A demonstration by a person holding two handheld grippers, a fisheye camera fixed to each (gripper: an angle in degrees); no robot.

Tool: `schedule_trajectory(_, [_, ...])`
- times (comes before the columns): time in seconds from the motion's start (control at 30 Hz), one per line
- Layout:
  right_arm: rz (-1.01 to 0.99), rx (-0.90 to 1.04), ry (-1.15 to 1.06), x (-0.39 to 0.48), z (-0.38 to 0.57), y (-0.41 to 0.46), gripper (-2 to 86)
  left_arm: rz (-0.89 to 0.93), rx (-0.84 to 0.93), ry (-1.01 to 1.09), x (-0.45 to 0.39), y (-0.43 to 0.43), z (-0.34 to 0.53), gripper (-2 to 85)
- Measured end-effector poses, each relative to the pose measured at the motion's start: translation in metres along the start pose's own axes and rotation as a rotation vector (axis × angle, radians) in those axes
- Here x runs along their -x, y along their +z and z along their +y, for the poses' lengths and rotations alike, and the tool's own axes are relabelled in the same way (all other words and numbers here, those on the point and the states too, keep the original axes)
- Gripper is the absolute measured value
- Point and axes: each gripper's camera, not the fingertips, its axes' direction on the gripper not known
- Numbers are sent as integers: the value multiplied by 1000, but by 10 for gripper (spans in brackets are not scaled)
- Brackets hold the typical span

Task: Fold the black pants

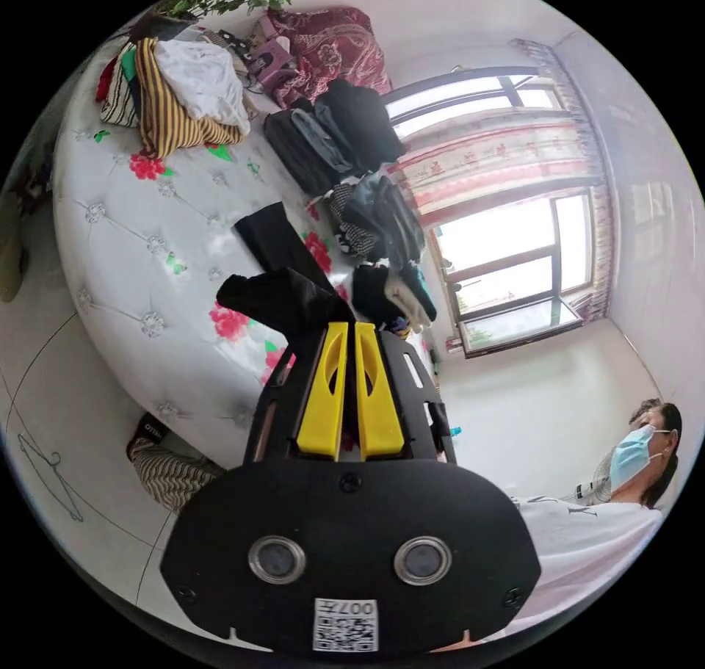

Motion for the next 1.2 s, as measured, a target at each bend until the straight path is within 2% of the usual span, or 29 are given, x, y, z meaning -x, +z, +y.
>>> schedule_trajectory(0.1, [-6, -37, -35, 16, 3, -17, -3, 50, -82, 55, -24, -27, -1, -8])
schedule_trajectory(0.17, [-9, -62, 19, 10, 11, -17, -3, 32, -125, 42, -29, -38, 0, -8])
schedule_trajectory(0.3, [9, -78, 54, 16, 10, 1, -3, -41, -119, 25, -37, -23, -8, -8])
schedule_trajectory(0.4, [49, -45, -48, 53, -19, 36, -1, -98, -79, 17, -49, 8, -31, -8])
schedule_trajectory(0.5, [99, 23, -140, 98, -69, 100, 2, -137, -73, 35, -63, 53, -74, -5])
schedule_trajectory(0.63, [197, 161, -266, 146, -134, 247, 24, -221, -114, 59, -65, 157, -165, 19])
schedule_trajectory(0.7, [280, 222, -247, 142, -140, 306, 35, -308, -50, 54, -54, 212, -199, 60])
schedule_trajectory(0.77, [336, 283, -180, 119, -130, 351, 44, -411, 82, -39, -29, 272, -217, 77])
schedule_trajectory(0.83, [382, 260, -177, 100, -115, 360, 48, -461, 127, -58, -14, 299, -214, 79])
schedule_trajectory(0.93, [561, 185, -189, 67, -91, 344, 53, -521, 176, -29, 7, 324, -195, 81])
schedule_trajectory(1.03, [704, 105, -87, 28, -75, 310, 55, -612, 244, 11, 24, 343, -172, 84])
schedule_trajectory(1.1, [683, 66, -7, 8, -66, 293, 54, -658, 299, 19, 33, 360, -158, 78])
schedule_trajectory(1.2, [702, 10, 100, -13, -50, 286, 58, -827, 278, 101, 26, 380, -142, 10])
